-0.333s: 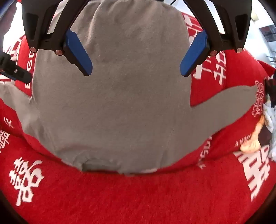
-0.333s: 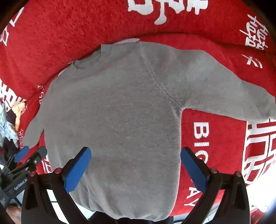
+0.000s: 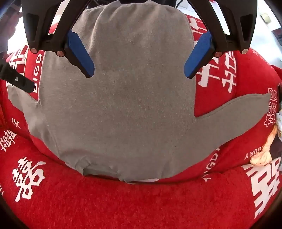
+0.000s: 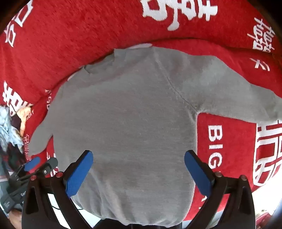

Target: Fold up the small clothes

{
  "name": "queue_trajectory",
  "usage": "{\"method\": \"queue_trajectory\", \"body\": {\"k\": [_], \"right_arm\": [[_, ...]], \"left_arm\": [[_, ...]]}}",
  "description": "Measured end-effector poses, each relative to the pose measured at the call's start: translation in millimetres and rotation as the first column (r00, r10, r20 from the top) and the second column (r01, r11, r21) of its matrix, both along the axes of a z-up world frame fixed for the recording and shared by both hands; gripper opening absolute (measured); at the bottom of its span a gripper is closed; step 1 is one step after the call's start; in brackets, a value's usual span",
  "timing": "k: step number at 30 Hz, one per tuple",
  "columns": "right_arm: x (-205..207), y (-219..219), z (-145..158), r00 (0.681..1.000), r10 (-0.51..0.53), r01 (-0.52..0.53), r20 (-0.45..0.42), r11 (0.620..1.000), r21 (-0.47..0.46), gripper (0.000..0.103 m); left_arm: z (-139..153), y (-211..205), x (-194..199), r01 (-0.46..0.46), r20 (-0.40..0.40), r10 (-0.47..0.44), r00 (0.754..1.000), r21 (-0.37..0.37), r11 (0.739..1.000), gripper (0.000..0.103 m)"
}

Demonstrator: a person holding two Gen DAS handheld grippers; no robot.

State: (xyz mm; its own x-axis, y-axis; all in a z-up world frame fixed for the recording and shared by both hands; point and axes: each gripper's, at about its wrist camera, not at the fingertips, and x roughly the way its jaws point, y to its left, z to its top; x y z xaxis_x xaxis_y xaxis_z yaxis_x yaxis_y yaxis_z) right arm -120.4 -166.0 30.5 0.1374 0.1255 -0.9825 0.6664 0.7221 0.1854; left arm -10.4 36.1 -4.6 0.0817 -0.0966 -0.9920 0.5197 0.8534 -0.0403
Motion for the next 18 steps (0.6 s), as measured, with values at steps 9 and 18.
{"method": "queue_trajectory", "body": {"k": [9, 18], "right_arm": [[13, 8, 0, 0.999, 0.031, -0.031, -0.011, 1.000, -0.004, 0.103], [13, 12, 1, 0.998, 0.039, -0.041, -0.049, 0.999, -0.030, 0.103]], "left_arm": [[-5, 17, 17, -0.042, 0.010, 0.041, 0.999, 0.069, 0.997, 0.103], [-8, 26, 21, -0.095, -0.034, 0.097, 0.995, 0.064, 0.993, 0.103]]}}
